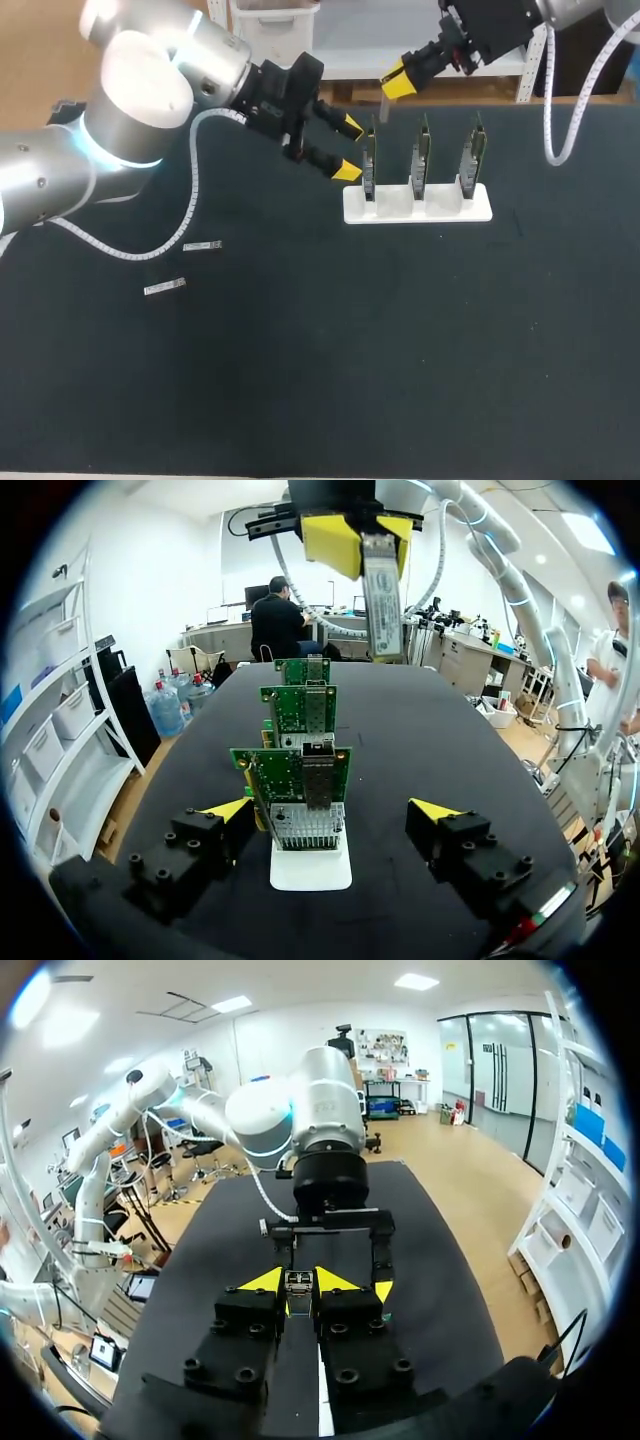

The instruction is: Pick up the optical module with the left hand, and insert it into the network port with the right hand.

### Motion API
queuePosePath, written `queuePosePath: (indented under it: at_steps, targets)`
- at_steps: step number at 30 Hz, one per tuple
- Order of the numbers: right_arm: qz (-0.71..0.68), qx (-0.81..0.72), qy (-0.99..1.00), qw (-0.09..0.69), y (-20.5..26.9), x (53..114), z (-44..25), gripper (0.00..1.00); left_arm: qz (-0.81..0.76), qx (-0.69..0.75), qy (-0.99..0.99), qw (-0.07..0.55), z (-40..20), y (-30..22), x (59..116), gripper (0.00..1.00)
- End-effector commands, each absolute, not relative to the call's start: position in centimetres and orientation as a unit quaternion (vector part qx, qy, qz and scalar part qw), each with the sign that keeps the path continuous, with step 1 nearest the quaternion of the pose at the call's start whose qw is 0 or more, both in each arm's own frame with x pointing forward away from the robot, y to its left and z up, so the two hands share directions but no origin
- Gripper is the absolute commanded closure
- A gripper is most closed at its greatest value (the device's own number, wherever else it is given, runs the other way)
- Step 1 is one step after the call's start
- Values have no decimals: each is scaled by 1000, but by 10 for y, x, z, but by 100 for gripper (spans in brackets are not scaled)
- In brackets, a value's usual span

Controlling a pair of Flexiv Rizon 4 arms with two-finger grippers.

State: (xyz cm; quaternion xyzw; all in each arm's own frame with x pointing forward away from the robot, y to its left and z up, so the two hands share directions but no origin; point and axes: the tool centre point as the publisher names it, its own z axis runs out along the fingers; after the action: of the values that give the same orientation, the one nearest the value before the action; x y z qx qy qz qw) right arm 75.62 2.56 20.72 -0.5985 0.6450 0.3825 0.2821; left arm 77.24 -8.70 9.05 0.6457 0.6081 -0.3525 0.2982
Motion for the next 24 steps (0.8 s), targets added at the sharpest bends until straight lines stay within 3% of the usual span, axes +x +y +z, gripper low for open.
queuePosePath:
  at_steps: [1,24]
  targets:
    - [380,-604,645,274,31,763,205,100,-353,647,608,296,91,-88,774,0]
    - [351,-623,642,275,38,775,190,100,-353,647,608,296,91,-88,774,0]
